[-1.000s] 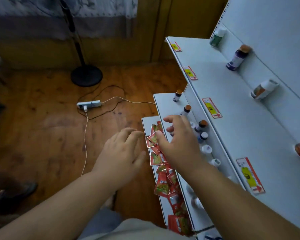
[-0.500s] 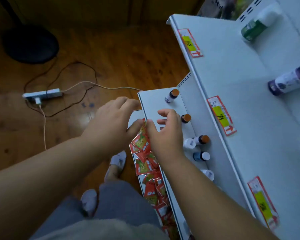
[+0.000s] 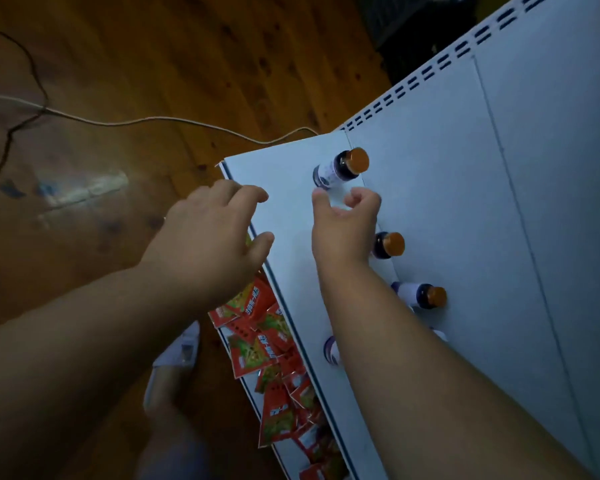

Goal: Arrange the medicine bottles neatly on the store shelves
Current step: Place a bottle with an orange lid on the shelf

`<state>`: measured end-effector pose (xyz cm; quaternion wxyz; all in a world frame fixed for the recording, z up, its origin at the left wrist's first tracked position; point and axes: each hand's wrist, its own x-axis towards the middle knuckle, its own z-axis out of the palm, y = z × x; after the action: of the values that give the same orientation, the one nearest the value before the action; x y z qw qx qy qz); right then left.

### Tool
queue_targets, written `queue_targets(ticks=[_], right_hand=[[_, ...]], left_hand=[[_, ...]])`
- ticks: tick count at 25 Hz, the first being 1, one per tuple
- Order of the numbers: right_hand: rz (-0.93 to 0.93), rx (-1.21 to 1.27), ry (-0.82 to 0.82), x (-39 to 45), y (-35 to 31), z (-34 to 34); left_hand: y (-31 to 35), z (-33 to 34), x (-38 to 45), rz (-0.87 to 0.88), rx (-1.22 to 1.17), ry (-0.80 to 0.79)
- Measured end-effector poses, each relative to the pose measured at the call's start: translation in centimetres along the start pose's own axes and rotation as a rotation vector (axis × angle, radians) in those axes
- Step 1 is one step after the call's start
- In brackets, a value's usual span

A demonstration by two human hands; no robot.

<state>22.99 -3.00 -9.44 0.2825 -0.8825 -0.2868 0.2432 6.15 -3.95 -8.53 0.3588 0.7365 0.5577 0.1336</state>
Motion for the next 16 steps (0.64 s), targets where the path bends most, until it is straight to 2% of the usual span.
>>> queue_targets(ticks=[5,9,13,16], right_hand=[[0.192,0.106,0.116,6.7,0.0,3.7],[0.143,0.181,0.142,8.5,0.3,4.3],[0.118,0.224,0.055,5.0,-0.1,2.9],[0.157,0.343,-0.072,-1.0,-2.4,0.1]], left_hand=[[-3.9,4.2,3.8,0.058,0.020,-0.028],[-5.0,4.8,4.1,0.090,0.082,-0.073],[-4.8,2.4,2.9,0.049,0.112,-0.104],[-3.1,-2.9,-0.2,0.071,0.090,-0.144]])
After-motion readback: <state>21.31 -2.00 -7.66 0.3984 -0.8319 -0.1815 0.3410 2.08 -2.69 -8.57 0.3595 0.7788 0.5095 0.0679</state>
